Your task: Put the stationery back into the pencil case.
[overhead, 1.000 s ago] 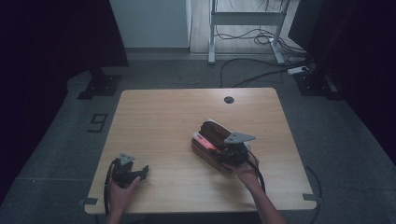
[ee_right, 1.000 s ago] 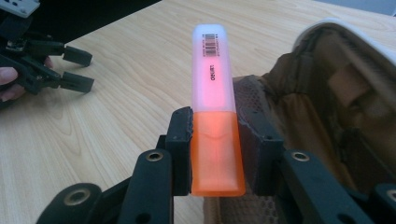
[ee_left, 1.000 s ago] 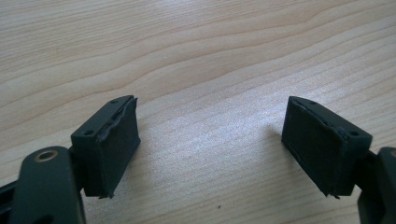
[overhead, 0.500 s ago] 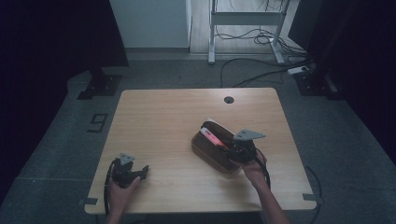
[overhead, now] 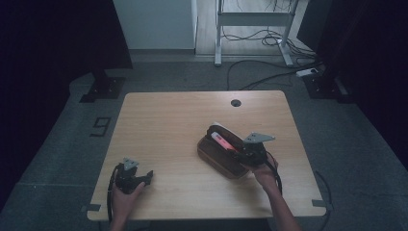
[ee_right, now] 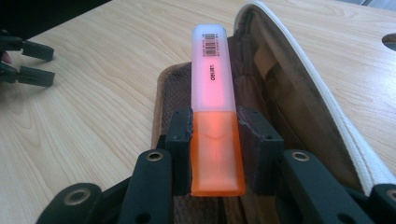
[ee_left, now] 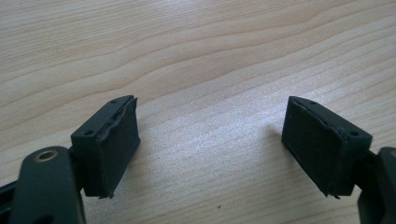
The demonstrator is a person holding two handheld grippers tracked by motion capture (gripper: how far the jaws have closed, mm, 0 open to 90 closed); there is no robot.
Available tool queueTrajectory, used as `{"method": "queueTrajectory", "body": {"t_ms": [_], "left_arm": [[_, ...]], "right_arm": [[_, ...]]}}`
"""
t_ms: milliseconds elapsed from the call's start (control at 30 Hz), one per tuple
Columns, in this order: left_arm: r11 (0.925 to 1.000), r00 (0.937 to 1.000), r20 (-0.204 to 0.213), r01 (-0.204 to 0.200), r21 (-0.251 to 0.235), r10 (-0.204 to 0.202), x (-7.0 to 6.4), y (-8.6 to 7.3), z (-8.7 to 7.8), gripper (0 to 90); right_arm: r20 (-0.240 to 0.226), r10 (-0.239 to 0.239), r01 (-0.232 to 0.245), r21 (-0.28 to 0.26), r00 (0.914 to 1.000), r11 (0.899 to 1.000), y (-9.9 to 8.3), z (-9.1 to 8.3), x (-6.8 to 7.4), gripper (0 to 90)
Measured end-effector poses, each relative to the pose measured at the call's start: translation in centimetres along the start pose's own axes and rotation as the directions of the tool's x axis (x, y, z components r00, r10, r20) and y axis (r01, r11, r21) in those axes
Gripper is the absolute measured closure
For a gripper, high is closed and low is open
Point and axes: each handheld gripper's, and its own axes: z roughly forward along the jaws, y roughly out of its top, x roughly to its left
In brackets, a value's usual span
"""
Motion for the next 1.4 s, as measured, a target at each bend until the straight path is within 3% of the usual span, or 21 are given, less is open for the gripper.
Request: {"method": "queueTrajectory", "body": {"t_ms": [633, 767, 967, 1200, 1400], "left_arm": [[1.0, 1.0, 0.0, 0.0, 0.0, 0.0, 0.0, 0.0, 0.0, 18.8], [1.0, 1.0, 0.0, 0.0, 0.0, 0.0, 0.0, 0.0, 0.0, 18.8], [1.0, 1.0, 0.0, 0.0, 0.0, 0.0, 0.0, 0.0, 0.0, 18.7], [1.0, 1.0, 0.0, 0.0, 0.0, 0.0, 0.0, 0.0, 0.0, 18.7], [1.0, 1.0, 0.0, 0.0, 0.0, 0.0, 0.0, 0.0, 0.0, 18.8]], "right_arm": [[0.068, -0.047, 0.042, 0.07, 0.9965, 0.997, -0.7, 1.1, 0.0, 65.4], [0.097, -0.067, 0.06, 0.076, 0.993, 0.995, -0.6, 1.2, 0.3, 57.9], [0.1, -0.073, 0.068, 0.051, 0.9923, 0.996, -0.4, 0.9, 0.8, 53.6], [0.085, -0.079, 0.081, -0.025, 0.9933, 0.996, 0.2, 0.0, 1.5, 46.8], [0.03, -0.033, 0.035, -0.061, 0.999, 0.998, 0.3, -0.2, 1.5, 42.1]]}}
